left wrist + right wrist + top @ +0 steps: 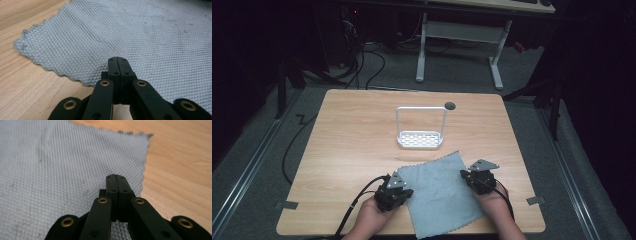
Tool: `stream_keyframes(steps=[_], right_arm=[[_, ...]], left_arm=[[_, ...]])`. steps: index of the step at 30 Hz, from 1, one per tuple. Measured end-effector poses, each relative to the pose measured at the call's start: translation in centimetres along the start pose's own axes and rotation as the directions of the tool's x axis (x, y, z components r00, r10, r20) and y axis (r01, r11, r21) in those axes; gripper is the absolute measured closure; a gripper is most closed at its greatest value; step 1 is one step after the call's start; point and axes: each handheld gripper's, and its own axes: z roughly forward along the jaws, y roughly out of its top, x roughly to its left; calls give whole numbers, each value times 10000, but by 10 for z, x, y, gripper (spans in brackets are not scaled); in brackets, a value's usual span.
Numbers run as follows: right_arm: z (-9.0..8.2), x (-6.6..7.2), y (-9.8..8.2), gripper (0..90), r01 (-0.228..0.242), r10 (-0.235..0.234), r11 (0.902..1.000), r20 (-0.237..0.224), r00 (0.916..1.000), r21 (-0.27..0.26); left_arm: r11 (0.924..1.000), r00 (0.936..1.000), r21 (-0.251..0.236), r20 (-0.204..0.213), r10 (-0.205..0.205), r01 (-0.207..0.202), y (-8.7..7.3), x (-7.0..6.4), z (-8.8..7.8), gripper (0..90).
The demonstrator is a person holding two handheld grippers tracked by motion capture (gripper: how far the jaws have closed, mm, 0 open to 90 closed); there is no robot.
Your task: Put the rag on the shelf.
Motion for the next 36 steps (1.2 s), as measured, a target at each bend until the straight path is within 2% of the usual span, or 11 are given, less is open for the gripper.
stream_keyframes(steps=[4, 10, 13, 15, 18, 23, 27, 29, 30, 31, 36], right_arm=[[-1, 3, -1, 900, 32, -33, 10000, -212, 9998, -49], [-1, 21, 0, 900, 206, -212, 9998, -1040, 9944, -65], [-1, 30, 1, 900, 405, -418, 9991, -1315, 9904, -126], [0, 46, 3, 900, 812, -835, 9965, -1592, 9837, -208], [0, 57, 4, 900, 1159, -1189, 9929, -1721, 9779, -275], [-2, 54, 5, 849, 997, -1058, 9941, -1852, 9770, -422], [-6, 44, 5, 772, 597, -691, 9965, -1742, 9823, -582], [-6, 41, 5, 728, 481, -573, 9971, -1636, 9849, -595], [-5, 40, 4, 716, 432, -526, 9971, -1572, 9862, -626], [-5, 38, 4, 710, 358, -450, 9974, -1533, 9872, -620], [-3, 33, 4, 708, 197, -279, 9975, -1232, 9920, -672]], left_arm=[[10000, 9995, -5, -301, 24, -24, 0, 7, -2, 900], [9987, 9955, -94, -805, -501, 495, -5, 30, -13, 900], [9969, 9922, -155, -968, -779, 767, -8, 38, -18, 900], [9949, 9889, -139, -1095, -1008, 998, -14, 49, -26, 900], [9916, 9877, -234, -877, -1291, 1275, -22, 53, -34, 900], [9888, 9844, -284, -946, -1487, 1466, -26, 55, -41, 873], [9697, 9671, -1389, -1295, -2188, 2008, -25, 72, -47, 720], [9667, 9638, -1496, -1376, -2283, 2076, -24, 76, -48, 696], [9588, 9561, -1652, -1437, -2553, 2311, -21, 85, -46, 672], [9563, 9534, -1687, -1461, -2640, 2390, -18, 89, -45, 635], [9600, 9510, -1549, -1695, -2586, 2334, -2, 99, -28, 569]])
